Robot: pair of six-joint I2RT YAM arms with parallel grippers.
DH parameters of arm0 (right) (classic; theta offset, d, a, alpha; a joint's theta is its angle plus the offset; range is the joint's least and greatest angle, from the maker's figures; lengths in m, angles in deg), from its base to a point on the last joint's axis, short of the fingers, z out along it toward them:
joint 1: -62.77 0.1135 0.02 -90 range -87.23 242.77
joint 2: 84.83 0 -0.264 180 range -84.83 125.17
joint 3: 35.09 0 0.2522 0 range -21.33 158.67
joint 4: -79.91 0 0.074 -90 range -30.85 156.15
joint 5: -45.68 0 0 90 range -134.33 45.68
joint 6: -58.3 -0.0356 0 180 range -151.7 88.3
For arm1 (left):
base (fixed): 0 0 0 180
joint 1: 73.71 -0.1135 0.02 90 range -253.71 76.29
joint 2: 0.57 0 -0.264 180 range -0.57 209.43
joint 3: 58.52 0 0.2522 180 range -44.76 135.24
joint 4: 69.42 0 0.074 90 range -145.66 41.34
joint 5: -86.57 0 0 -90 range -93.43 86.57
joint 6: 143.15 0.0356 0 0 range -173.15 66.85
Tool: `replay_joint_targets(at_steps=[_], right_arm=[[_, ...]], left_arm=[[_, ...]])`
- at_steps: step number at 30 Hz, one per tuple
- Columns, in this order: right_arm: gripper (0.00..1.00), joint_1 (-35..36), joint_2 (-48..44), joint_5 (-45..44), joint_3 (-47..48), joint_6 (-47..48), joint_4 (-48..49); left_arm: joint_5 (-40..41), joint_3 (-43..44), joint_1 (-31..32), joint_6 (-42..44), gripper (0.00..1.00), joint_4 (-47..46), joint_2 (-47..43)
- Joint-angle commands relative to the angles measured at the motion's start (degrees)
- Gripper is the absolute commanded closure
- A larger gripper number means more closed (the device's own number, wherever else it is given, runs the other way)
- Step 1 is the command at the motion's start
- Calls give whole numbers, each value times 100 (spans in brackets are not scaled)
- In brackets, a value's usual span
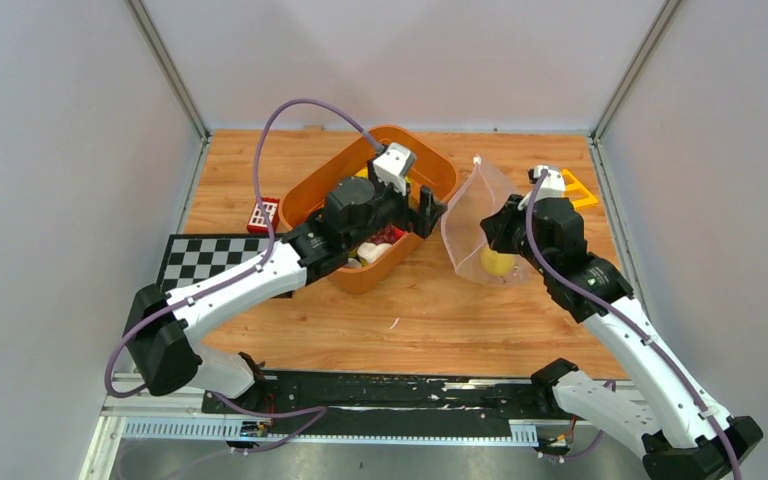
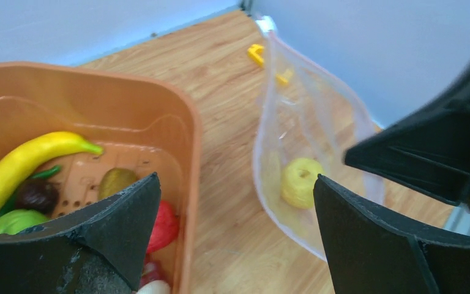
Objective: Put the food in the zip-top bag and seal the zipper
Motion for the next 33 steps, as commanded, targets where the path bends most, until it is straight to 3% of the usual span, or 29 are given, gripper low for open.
replay_joint_targets(at_steps=[1, 8, 14, 19, 24, 29, 33], right_arm=[[100, -28, -36, 8, -74, 79, 410], [100, -29, 30, 174, -53, 239, 441], [100, -32, 144, 453, -39, 256, 397], [100, -24, 246, 623, 23, 292, 372], [100, -24, 288, 637, 91, 360, 285], [100, -23, 289, 641, 64, 371, 277], [100, -32, 274, 628, 49, 374, 264]], left_arm=[[120, 122, -471, 144, 0, 398, -106], [-469, 391, -1374, 451, 0, 1024, 122], [-785, 834, -1766, 953, 0, 1564, 647], [-1155, 1469, -2023, 1597, 0, 1925, 1536], [-465, 2304, -2205, 1396, 0, 2607, 2399], [372, 2442, -2462, 695, 0, 2503, 2910], [498, 2443, -2595, 451, 3, 2324, 3131]])
